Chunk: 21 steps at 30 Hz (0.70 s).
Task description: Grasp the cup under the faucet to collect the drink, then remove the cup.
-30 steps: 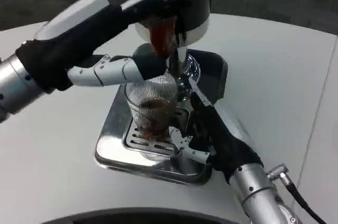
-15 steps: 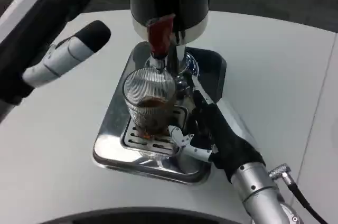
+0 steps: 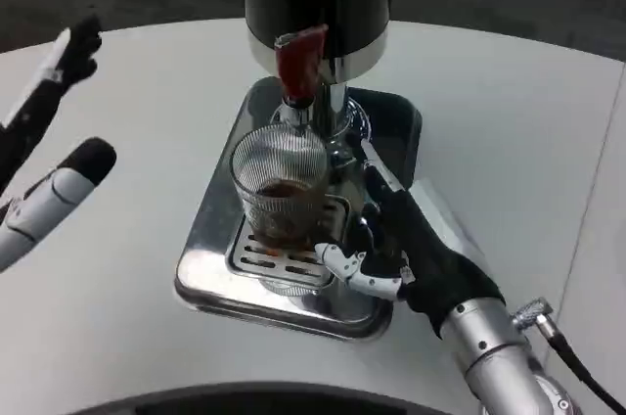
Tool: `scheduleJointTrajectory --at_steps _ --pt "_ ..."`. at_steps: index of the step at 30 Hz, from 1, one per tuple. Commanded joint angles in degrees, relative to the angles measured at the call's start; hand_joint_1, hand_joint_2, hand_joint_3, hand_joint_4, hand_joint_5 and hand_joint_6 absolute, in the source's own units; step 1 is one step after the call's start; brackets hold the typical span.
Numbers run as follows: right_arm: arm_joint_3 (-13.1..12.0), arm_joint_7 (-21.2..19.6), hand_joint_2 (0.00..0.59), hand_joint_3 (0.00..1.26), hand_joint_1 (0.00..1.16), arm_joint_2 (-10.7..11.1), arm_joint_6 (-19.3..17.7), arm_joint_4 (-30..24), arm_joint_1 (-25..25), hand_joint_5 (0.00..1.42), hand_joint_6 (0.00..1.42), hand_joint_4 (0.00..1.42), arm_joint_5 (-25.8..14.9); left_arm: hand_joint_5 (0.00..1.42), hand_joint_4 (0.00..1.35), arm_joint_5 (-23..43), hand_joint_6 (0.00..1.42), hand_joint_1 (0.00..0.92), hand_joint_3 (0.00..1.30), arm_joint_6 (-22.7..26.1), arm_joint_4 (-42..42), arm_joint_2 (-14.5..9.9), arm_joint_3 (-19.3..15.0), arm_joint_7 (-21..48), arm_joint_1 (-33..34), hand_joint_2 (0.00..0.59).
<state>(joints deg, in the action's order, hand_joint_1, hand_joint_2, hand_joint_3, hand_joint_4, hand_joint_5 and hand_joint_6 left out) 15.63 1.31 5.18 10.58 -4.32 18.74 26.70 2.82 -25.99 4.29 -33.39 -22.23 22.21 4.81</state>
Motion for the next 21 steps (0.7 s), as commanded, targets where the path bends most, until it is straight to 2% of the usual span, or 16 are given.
scheduleJointTrajectory --at_steps 1,4,5,6,7,8,9,10,13,21 --pt "1.03 0.07 0.027 0.00 0.56 -0.44 1.63 -0.14 -0.15 0.00 0.00 0.00 1.01 0.00 0.00 -3.61 0.00 0.000 0.00 0.88 2.20 -1.16 -0.90 -1.12 -4.13 0.200" --pt "1.30 -1.05 0.039 0.00 0.59 -1.01 2.03 0.57 0.26 0.00 0.00 0.00 1.73 0.00 0.00 -7.52 0.00 0.000 0.00 1.22 2.50 -1.31 -0.18 -1.57 -7.06 0.198" --pt "1.32 -1.41 0.008 0.00 0.55 -1.19 2.08 0.72 0.32 0.00 0.00 0.00 1.91 0.00 0.00 -8.52 0.00 0.000 0.00 1.22 2.38 -1.16 0.28 -1.73 -7.96 0.197" --pt "1.35 -1.60 0.002 0.00 0.39 -1.33 2.13 0.85 0.39 0.00 0.00 0.00 2.01 0.00 0.00 -9.04 0.00 0.000 0.00 1.22 2.30 -1.06 0.59 -1.88 -8.49 0.195" --pt "1.36 -1.82 0.000 0.00 0.46 -1.51 2.15 1.00 0.43 0.00 0.00 0.00 2.06 0.00 0.00 -9.58 0.00 0.000 0.00 1.16 2.09 -0.86 1.00 -1.99 -9.09 0.194" --pt "1.38 -1.97 0.119 0.00 0.65 -1.61 2.16 1.11 0.47 0.00 0.00 0.00 2.09 0.00 0.00 -10.16 0.00 0.000 0.00 1.00 1.62 -0.51 1.59 -2.16 -9.91 0.194" --pt "1.43 -2.17 0.237 0.00 0.78 -1.81 2.20 1.28 0.54 0.00 0.00 0.00 2.13 0.00 0.00 -10.51 0.00 0.000 0.00 0.91 1.31 -0.31 2.01 -2.31 -10.46 0.193" --pt "1.48 -2.42 0.283 0.00 0.83 -2.01 2.20 1.45 0.59 0.00 0.00 0.00 2.24 0.00 0.00 -10.93 0.00 0.000 0.00 0.91 0.98 -0.11 2.41 -2.42 -11.00 0.193" --pt "1.60 -2.84 0.298 0.00 0.86 -2.43 2.33 1.89 0.85 0.00 0.00 0.00 2.47 0.00 0.00 -11.71 0.00 0.000 0.00 0.88 0.29 0.16 3.14 -2.92 -12.12 0.192" --pt "1.55 -5.94 0.278 0.00 0.86 -4.47 2.19 5.24 2.90 0.00 0.00 0.00 3.17 0.00 0.00 -13.08 0.00 0.000 0.00 -0.18 -0.81 -0.32 4.24 -3.46 -14.63 0.196"
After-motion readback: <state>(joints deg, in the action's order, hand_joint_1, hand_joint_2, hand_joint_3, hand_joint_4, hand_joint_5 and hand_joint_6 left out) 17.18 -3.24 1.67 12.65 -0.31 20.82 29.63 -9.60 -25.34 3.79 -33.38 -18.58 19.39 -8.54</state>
